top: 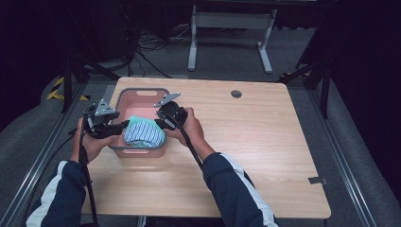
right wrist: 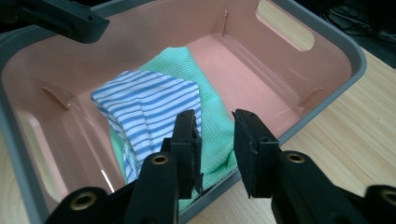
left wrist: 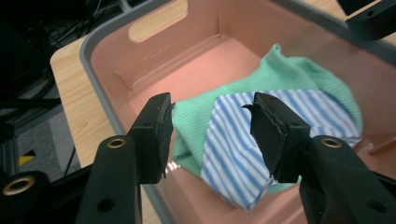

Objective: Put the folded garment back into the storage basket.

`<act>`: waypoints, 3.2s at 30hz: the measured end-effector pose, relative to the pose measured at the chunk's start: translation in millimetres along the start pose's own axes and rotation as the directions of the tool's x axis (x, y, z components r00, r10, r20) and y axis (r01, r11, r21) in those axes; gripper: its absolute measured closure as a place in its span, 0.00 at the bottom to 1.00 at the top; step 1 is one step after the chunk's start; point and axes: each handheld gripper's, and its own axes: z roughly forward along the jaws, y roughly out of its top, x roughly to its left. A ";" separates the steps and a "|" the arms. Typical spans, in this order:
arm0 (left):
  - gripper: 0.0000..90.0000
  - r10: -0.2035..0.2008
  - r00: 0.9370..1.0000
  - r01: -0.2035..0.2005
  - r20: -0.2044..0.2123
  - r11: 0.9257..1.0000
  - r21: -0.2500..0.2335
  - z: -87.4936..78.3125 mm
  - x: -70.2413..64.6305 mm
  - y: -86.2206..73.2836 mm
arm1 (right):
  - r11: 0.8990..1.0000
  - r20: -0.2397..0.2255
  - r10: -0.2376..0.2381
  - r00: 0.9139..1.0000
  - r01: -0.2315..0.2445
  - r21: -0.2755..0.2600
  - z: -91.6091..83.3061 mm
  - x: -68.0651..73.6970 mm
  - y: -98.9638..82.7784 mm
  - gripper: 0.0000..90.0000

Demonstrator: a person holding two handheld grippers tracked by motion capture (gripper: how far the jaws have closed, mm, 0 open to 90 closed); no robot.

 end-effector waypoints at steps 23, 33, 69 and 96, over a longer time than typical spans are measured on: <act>0.38 0.058 0.997 -0.056 0.047 0.998 -0.041 -25.6 -55.9 15.7 | 0.997 0.098 -0.074 0.992 0.075 -0.007 -66.2 -13.4 -34.8 0.49; 0.35 0.075 0.995 -0.071 0.060 0.995 -0.064 -29.4 -78.4 18.1 | 0.993 0.172 -0.112 0.979 0.104 0.051 -90.2 -22.4 -60.3 0.39; 0.23 0.326 0.908 -0.326 0.262 0.944 -0.047 4.1 -180.3 -8.8 | 0.992 0.245 -0.061 0.968 0.032 0.120 -164.7 -43.3 -202.4 0.28; 0.18 0.192 0.902 -0.229 0.386 0.972 0.051 46.0 -159.7 -61.9 | 0.974 0.263 0.215 0.941 -0.227 0.019 -200.9 -87.0 -327.5 0.27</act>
